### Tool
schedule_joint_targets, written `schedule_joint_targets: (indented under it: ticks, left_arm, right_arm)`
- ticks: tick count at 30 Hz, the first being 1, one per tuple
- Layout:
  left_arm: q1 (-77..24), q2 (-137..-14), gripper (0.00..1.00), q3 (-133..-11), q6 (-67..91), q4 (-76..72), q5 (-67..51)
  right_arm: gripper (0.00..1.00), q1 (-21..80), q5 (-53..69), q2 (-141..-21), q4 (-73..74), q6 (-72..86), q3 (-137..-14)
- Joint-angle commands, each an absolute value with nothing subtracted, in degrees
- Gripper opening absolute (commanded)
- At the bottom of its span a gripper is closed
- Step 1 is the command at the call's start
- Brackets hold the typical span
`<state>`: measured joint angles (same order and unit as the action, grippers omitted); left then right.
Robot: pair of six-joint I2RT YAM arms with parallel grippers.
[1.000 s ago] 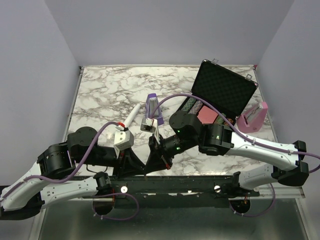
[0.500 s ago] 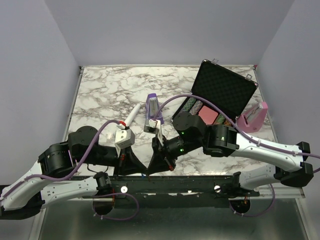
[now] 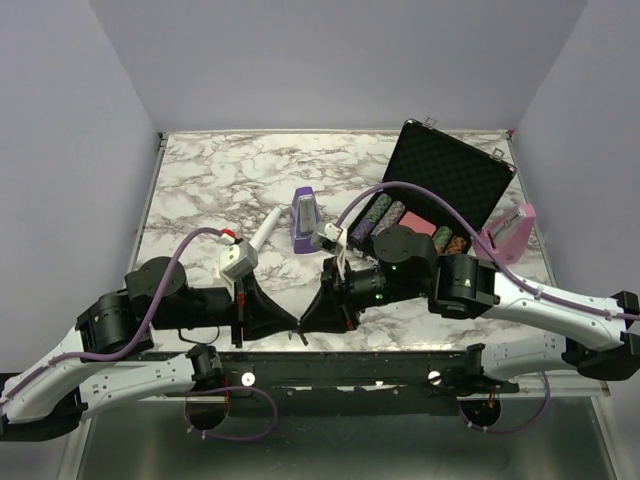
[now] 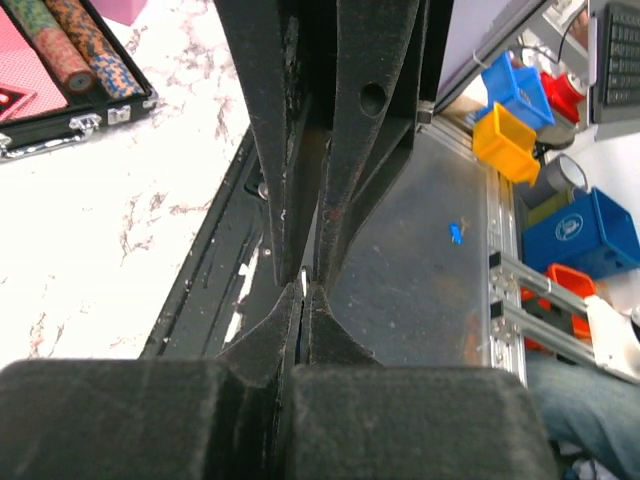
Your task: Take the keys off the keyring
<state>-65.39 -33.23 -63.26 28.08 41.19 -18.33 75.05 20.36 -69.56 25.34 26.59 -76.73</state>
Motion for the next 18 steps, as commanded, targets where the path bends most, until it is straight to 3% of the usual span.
schedule_joint_targets:
  ticks: [1,5,12,14,18]
  left_arm:
    - [-65.57,-32.26,0.00,-62.31,31.29,37.18,-11.69]
    - [-65.57,-31.99,0.00,-62.14,33.04,34.81,-9.50]
    - [-65.65,-30.50,0.00,-60.38,35.42,31.21,-5.89]
    - [-65.65,-30.41,0.00,-59.94,35.86,30.67,-5.71]
    - [-65.57,-30.41,0.00,-59.85,36.04,30.32,-5.71]
  right_arm:
    - [0.30,75.06,16.09,-66.80,17.85,29.18,-74.36]
    - [0.35,75.06,14.42,-65.66,14.16,30.85,-71.99]
    - [0.34,75.15,11.60,-64.16,5.72,33.40,-67.94]
    - [0.32,75.15,11.43,-64.51,4.66,33.40,-67.76]
    - [0.17,75.15,11.60,-65.56,4.13,33.22,-68.20]
